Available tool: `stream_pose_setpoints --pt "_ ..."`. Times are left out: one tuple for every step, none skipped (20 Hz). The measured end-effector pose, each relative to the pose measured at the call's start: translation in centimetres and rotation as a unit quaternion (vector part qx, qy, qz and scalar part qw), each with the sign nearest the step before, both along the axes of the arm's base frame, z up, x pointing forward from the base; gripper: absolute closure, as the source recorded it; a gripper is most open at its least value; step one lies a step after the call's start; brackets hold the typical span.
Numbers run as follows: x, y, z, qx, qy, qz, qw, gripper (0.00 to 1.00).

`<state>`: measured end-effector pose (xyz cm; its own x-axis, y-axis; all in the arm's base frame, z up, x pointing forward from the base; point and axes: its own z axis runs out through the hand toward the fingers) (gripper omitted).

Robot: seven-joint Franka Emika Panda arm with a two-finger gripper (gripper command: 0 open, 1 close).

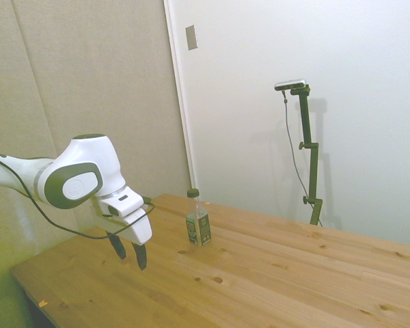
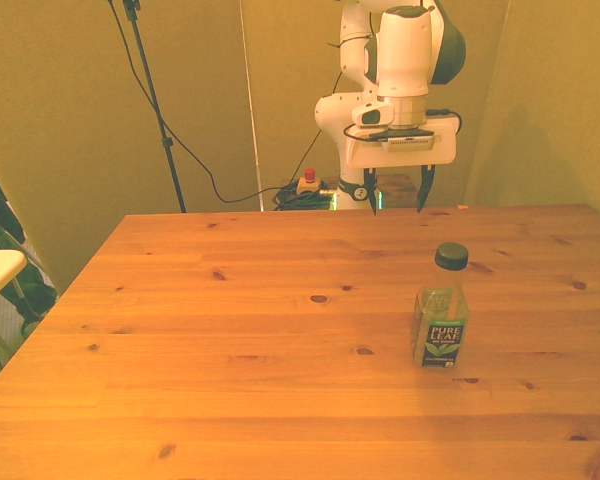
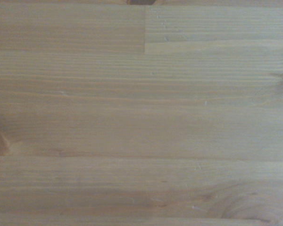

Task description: Knock down the bottle

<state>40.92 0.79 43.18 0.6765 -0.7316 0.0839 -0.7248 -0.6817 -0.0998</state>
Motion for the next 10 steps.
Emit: stream_pose_setpoints --pt "0.0 0.0 0.0 0.0 0.0 0.0 1.0 0.0" --pt "0.0 0.0 0.0 0.0 0.001 0.0 1.0 0.0" --pt "0.1 -0.2 0.1 0.0 0.001 -0.002 1.0 0.0" --pt "0.4 -0.6 0.5 0.001 0.0 -0.006 1.0 0.0" --pt "0.6 -1.3 0.9 0.002 -0.002 -0.014 0.9999 0.0" --pt "0.8 -2.2 1.2 0.004 -0.002 -0.023 0.9997 0.0" --pt "1.0 -3.2 1.5 0.004 -0.001 -0.033 0.9995 0.0" --pt "1.2 -4.2 1.6 0.004 -0.001 -0.041 0.9992 0.0" --pt "1.5 -5.1 1.7 0.002 -0.001 -0.048 0.9989 0.0" --pt "1.8 -5.9 1.7 0.001 0.001 -0.054 0.9985 0.0"
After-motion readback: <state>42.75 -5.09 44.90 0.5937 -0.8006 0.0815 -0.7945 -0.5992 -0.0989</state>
